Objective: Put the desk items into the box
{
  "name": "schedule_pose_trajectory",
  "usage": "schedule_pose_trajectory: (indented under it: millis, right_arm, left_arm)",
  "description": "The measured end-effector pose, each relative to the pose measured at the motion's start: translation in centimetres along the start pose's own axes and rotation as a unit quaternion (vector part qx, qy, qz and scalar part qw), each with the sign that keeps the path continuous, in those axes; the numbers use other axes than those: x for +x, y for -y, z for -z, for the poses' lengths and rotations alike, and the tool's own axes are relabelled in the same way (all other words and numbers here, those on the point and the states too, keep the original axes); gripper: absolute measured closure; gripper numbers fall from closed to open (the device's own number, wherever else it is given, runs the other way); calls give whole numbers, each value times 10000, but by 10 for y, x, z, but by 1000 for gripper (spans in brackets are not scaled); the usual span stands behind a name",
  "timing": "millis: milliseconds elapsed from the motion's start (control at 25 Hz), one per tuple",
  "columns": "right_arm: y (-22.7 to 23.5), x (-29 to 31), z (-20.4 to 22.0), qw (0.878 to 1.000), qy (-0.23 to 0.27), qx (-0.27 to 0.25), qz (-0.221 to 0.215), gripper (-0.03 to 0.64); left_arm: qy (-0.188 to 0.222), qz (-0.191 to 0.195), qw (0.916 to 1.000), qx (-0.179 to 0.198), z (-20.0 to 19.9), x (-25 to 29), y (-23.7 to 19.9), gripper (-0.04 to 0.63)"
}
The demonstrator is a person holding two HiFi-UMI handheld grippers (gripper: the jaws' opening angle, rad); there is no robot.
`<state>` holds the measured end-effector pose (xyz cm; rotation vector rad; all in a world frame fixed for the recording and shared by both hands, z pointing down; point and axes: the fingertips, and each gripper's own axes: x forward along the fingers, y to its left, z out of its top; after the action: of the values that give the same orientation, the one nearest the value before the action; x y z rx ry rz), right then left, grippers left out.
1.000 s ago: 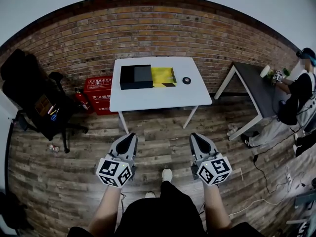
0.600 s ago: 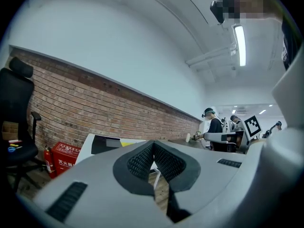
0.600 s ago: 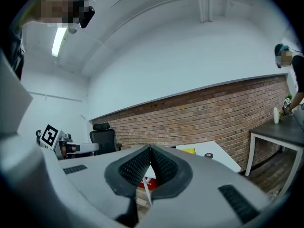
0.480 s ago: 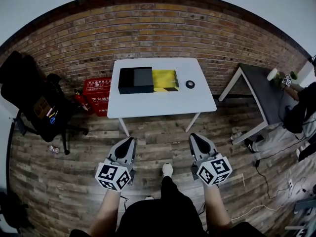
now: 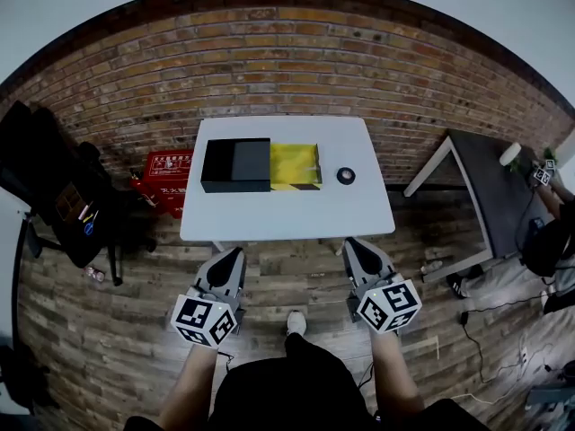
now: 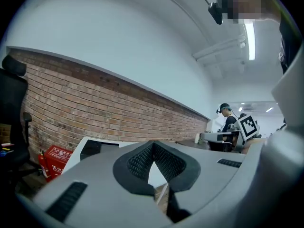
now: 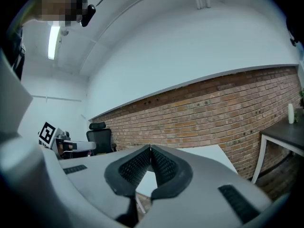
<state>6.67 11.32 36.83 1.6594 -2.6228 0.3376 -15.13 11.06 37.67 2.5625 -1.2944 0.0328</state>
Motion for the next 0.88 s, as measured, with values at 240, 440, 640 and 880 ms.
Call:
schedule_pose_trajectory:
  millis: [240,440,640,880]
  right_arm:
    - [57,42,-7,9998,-95,7,-202,595]
    - [85,65,-6,9992,-169,62,-348,595]
    - [98,80,-2,9987,-237,135,-433,595]
    - [111,91,1,9984,-271,228,-446,595]
  left_arm:
    - [-20,-197,9998,20,-8,64,-4,583]
    - [-73,-321,9995,14,-7,100,-10,584]
    - [-120,-409,9991,-15,-9,119,-16,583]
    - [-193,-424,9989,-23,-10,132,-22,583]
